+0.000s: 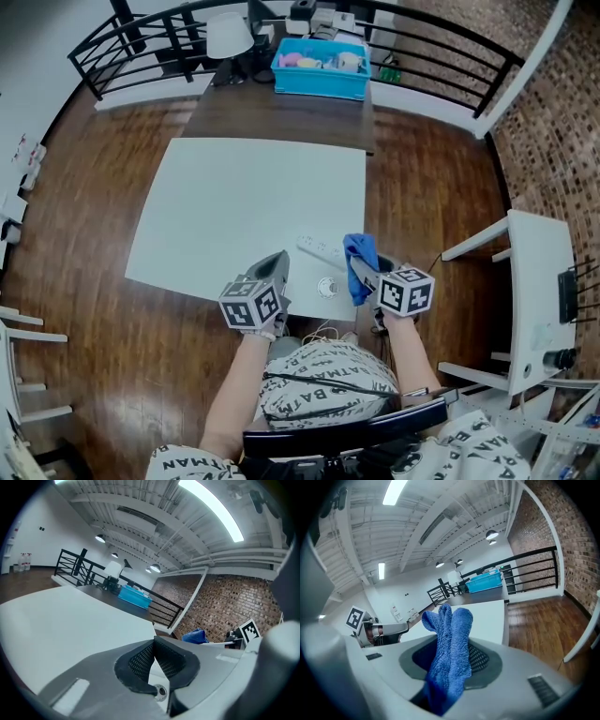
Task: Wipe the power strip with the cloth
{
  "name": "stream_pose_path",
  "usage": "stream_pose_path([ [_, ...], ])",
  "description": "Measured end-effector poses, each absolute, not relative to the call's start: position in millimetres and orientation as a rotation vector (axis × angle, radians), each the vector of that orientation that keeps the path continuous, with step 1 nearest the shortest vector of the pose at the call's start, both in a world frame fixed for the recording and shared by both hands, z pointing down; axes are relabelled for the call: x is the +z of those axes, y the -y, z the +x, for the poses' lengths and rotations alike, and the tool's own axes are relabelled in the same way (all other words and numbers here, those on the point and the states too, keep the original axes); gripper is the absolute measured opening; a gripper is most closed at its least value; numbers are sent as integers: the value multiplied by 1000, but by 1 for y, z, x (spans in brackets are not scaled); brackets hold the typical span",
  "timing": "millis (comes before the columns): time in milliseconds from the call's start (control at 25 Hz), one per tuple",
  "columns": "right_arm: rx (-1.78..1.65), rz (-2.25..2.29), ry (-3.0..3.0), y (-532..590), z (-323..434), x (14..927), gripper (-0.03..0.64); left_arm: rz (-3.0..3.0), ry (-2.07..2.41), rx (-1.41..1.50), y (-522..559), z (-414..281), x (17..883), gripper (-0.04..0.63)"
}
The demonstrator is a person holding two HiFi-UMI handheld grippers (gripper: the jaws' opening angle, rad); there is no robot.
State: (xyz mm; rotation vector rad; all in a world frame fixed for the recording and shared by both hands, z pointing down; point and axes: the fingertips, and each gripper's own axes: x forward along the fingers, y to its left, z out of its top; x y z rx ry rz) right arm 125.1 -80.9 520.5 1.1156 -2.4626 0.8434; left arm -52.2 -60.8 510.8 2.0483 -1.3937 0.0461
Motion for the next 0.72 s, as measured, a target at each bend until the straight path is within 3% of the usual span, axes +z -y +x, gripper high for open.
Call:
stream_pose_path([
  [720, 853, 1145, 2442, 73, 131, 528, 152, 2006, 1350, 71, 50, -48, 527, -5],
])
